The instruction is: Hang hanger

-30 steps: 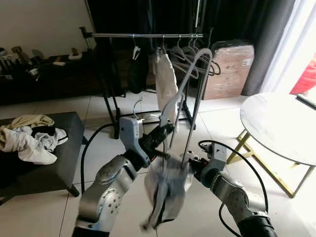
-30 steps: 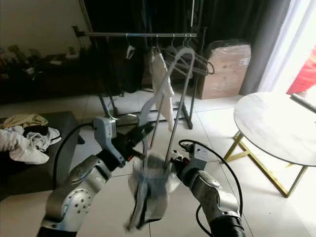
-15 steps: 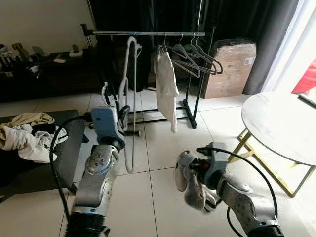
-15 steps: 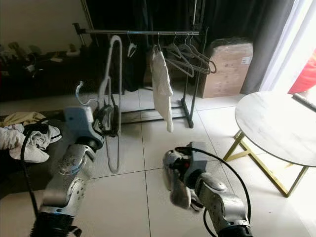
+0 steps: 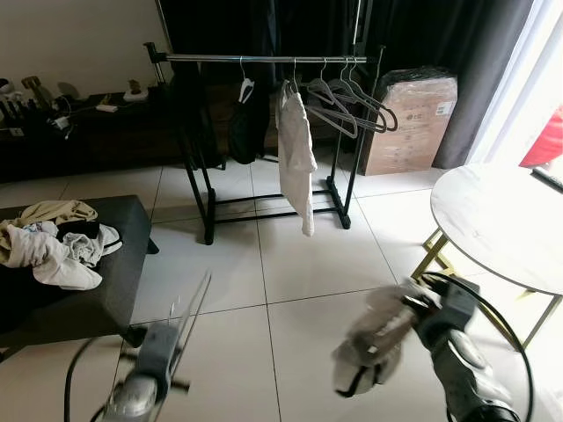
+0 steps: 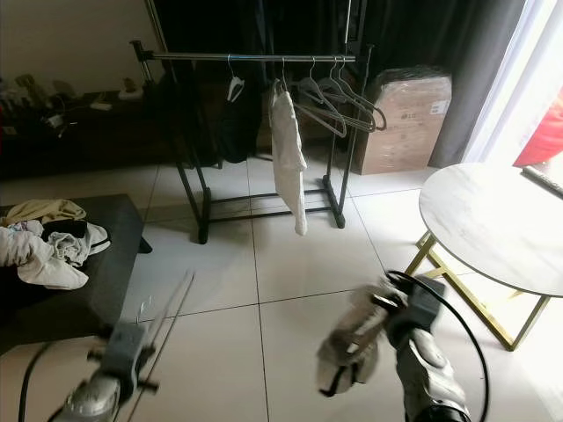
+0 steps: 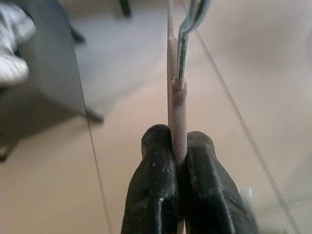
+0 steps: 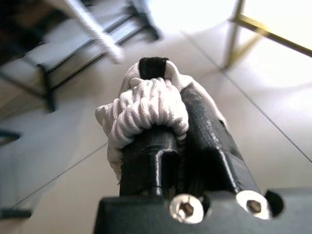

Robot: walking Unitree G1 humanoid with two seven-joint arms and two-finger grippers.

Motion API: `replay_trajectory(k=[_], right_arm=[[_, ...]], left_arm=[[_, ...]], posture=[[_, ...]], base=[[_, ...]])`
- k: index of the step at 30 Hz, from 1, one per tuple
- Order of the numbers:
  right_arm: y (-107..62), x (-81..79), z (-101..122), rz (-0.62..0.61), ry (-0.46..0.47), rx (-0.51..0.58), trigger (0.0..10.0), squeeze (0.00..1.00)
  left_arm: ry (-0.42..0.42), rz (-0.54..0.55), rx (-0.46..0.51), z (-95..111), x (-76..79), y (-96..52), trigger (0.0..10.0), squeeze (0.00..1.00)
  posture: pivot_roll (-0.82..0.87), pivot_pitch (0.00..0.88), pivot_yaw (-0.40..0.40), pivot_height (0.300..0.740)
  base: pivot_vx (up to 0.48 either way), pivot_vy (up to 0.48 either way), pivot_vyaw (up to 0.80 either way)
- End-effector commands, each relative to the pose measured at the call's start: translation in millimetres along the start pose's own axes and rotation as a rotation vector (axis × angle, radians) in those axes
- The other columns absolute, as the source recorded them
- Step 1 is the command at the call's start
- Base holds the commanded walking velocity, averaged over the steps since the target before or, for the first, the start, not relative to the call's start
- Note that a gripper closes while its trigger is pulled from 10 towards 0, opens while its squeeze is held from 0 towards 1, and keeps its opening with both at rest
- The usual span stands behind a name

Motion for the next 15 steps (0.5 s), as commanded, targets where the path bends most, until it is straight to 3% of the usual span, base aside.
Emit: replay_trajectory(k=[1,2,3,7,12,15], right_arm=[[-0.8,10.0,3.9,-0.04,0.016,0.032,0.0,0.0],[-0.8,10.4,3.1,-0.039,0.004,0.038,0.0,0.0],[-0.8,9.7,1.4,-0.032,0.001,0.041,10.0,0.0],[-2.4,15.9,-8.0,-0.054,0.003,0.035,10.0,0.0],[-2.3,17.2,-10.4,-0.056,-0.002,0.036,10.0,0.0],[-1.8,19.6,-6.6,-0.062,-0.001,0.059,10.0,0.0]], left_arm=[[0.055,-0.053,-0.064,-26.6,13.8,-5.3,10.0,0.0],[0.07,-0.068,-0.085,-35.9,19.2,-7.2,10.0,0.0],[0.083,-0.087,-0.108,-45.0,25.2,-9.4,10.0,0.0],[0.003,-0.104,-0.158,-64.0,39.6,-14.9,10.0,0.0],[0.027,-0.133,-0.169,-68.7,51.1,-16.4,10.0,0.0],[-0.021,-0.121,-0.207,-77.5,53.8,-18.3,10.0,0.0]], posture=[[-0.04,0.086,0.01,0.74],[-0.05,0.087,0.01,0.74],[-0.05,0.089,0.011,0.74],[-0.04,0.086,0.01,0.74],[-0.03,0.084,0.005,0.74],[-0.04,0.082,0.005,0.74]], base=[[0.0,0.0,0.0],[0.0,0.0,0.0],[0.0,0.0,0.0],[0.0,0.0,0.0],[0.0,0.0,0.0],[0.0,0.0,0.0]])
Point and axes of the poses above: a point about 5 cm out from each wrist's last joint towards the gripper, its own y axis pointing out of the wrist towards the gripper, its own z axis along the axis of the wrist's last joint, x = y × z, the point moved 6 cm from there along y, pointing out of the wrist towards the gripper, and after that the axes turned 11 degrees about y, right-handed, at the moved point
